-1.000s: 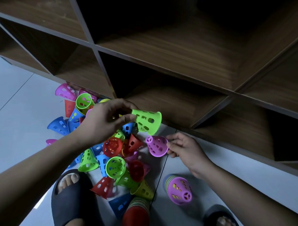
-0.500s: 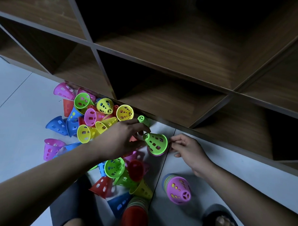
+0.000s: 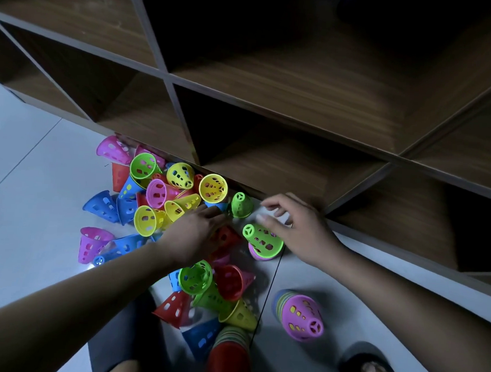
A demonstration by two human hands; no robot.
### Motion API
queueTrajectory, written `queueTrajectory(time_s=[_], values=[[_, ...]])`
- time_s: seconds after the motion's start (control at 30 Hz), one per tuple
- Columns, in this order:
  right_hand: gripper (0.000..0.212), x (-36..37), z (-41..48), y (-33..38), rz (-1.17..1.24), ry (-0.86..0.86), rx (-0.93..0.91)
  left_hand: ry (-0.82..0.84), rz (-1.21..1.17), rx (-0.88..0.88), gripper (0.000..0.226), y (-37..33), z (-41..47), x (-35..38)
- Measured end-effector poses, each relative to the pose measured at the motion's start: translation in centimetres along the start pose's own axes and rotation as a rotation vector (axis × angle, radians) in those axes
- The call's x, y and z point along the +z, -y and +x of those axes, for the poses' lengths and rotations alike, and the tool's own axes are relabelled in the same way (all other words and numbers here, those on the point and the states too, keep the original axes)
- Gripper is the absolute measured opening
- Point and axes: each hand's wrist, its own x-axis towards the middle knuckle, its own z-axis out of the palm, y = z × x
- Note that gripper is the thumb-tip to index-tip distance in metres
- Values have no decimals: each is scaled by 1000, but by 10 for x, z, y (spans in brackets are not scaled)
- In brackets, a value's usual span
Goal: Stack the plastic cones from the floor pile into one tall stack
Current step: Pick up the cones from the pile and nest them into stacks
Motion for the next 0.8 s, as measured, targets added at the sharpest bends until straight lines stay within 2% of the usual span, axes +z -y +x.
queueTrajectory(time_s=[0.07,0.17,0.27,0.37,0.5,0.6,0.67,0.73,0.8], values=[[40,2,-1,18,-51,106,-101,9,37,16,54,0,2,3],[52,9,-2,26,-178,197,-207,27,63,32,56,0,3,7],[37,15,-3,18,-226,170,-286,34,88,69,52,2,3,8],[20,17,-5,5,-250,159,-283,33,130,80,47,5,3,8],[14,14,-3,-9,-341,200,-247,12,115,100,52,5,4,3],[16,13,7,-5,-302,224,-212,-41,21,81,44,6,5,-3],[22,13,18,-1,-257,207,-155,-98,-95,47,27,8,3,-8],[18,15,31,2,-242,187,-126,-174,-211,17,15,10,-2,-15],[13,20,43,6,-279,194,-118,-226,-309,-29,14,12,-10,-23]])
